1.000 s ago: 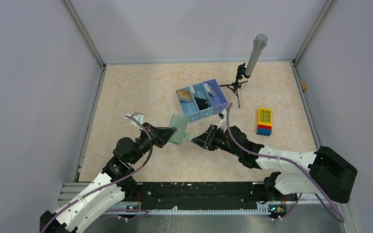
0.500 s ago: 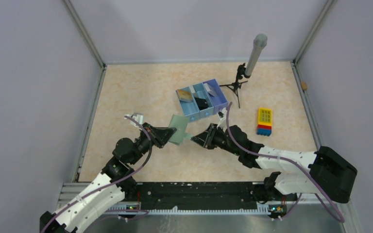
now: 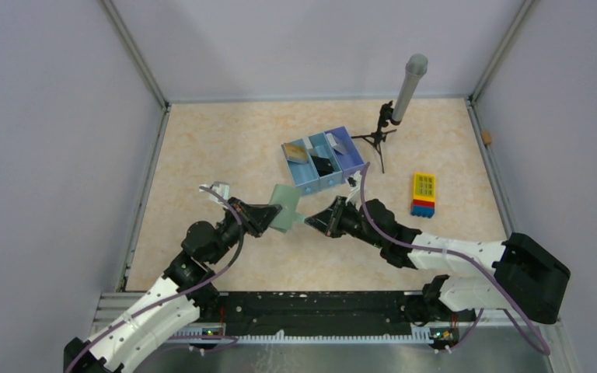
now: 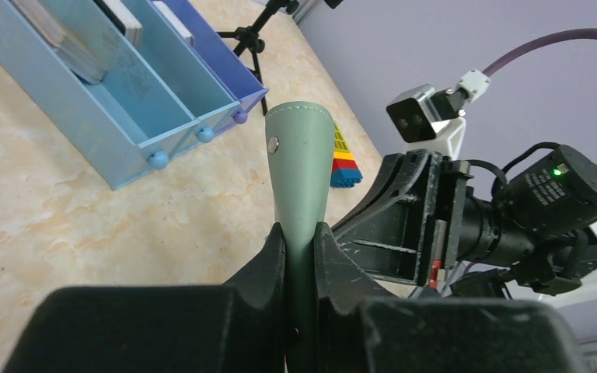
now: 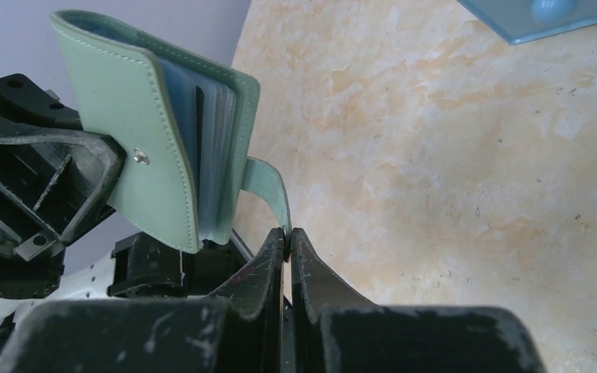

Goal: Put the credit cards into the card holder
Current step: Close the card holder at the center of the board.

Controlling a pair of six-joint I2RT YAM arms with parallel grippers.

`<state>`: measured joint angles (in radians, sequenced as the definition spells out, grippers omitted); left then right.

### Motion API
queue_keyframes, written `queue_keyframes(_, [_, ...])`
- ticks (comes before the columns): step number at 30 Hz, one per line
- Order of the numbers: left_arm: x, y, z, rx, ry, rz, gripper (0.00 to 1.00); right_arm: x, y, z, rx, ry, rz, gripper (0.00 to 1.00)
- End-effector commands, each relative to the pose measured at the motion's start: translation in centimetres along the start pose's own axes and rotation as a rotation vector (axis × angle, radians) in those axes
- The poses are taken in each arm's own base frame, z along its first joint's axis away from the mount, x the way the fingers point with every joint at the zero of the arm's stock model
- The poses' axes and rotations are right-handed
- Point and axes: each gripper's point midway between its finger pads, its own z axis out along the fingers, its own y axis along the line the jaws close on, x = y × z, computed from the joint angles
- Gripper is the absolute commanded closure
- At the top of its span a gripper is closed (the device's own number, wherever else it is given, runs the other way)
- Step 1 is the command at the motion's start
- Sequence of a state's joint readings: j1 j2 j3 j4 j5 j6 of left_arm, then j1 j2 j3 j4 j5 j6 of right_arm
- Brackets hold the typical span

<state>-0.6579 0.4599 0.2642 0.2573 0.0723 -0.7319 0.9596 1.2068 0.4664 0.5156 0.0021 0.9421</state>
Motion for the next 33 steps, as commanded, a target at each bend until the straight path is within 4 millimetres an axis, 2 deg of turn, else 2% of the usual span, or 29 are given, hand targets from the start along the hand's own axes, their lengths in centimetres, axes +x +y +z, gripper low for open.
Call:
queue_keyframes(1, [-0.1, 1.2, 0.0, -0.054, -0.03, 0.007, 1.0, -2.2, 2.6, -0.1, -0.068, -0.056, -0.023, 1.0])
queue_keyframes(4, [0.5, 2.5, 0.2, -0.105, -0.026, 0.016, 1.0, -1.9, 2.3, -0.3, -0.059, -0.049, -0.018, 1.0])
queue_keyframes(10, [2.9, 3.2, 1.1, -0.16, 0.043, 0.064, 1.0, -1.0, 1.9, 0.0, -0.056, -0.011, -0.008, 1.0])
queue_keyframes(21, [5.5, 2.4, 2.1, -0.187, 0.121, 0.136, 1.0, -0.6, 1.6, 0.8, -0.047, 0.004, 0.004, 1.0])
queue_keyframes(33, [7.7, 0.9, 3.0, -0.154, 0.166, 0.125, 1.0, 0.6, -0.2, 1.8, 0.03, 0.046, 0.044, 1.0])
